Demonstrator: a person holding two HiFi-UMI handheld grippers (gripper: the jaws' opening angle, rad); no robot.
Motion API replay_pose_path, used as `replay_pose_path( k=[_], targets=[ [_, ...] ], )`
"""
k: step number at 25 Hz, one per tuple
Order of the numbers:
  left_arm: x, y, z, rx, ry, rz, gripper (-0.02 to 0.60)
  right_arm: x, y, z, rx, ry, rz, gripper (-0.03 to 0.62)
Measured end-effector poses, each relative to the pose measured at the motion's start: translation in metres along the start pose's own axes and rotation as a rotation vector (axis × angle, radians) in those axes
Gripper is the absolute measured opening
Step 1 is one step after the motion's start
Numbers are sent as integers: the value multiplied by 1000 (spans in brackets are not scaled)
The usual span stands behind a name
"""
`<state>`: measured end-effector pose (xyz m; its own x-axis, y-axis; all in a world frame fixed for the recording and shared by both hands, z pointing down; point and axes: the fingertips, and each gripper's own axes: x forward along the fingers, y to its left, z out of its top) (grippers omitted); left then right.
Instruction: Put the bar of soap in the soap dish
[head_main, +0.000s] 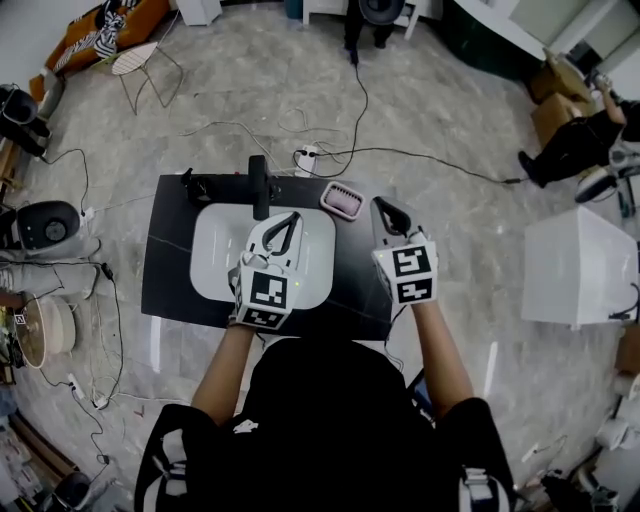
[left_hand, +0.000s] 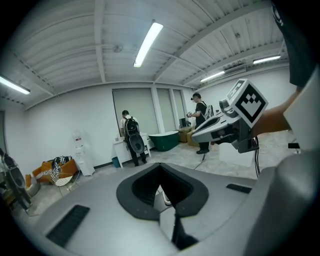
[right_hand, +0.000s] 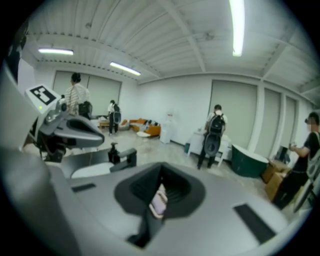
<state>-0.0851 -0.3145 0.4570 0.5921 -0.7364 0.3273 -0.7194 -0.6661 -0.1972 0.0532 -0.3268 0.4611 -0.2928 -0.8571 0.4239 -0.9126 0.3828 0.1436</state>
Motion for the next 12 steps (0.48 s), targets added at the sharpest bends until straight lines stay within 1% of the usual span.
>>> replay_pose_path(
  k=[2,5,6,8,12],
  targets=[
    [-3,-2,10,0,-25,0,18,-14,-3,17,0,-66,-18,35],
    [-8,-2,29,-64,-89,-21,18,-32,-8,37,1,-139,-33,35],
    [-10,-1,36,-73,-108,-19,18,-38,-11,42,1,-158,-37,35],
    [-13,0,49,-61,-133,-3,18,-49,-16,51,-3,-188,-48,35],
    [-24,-4,79,17,-169,22,18,-69,-25,65,-9,-225,-76,35]
  ],
)
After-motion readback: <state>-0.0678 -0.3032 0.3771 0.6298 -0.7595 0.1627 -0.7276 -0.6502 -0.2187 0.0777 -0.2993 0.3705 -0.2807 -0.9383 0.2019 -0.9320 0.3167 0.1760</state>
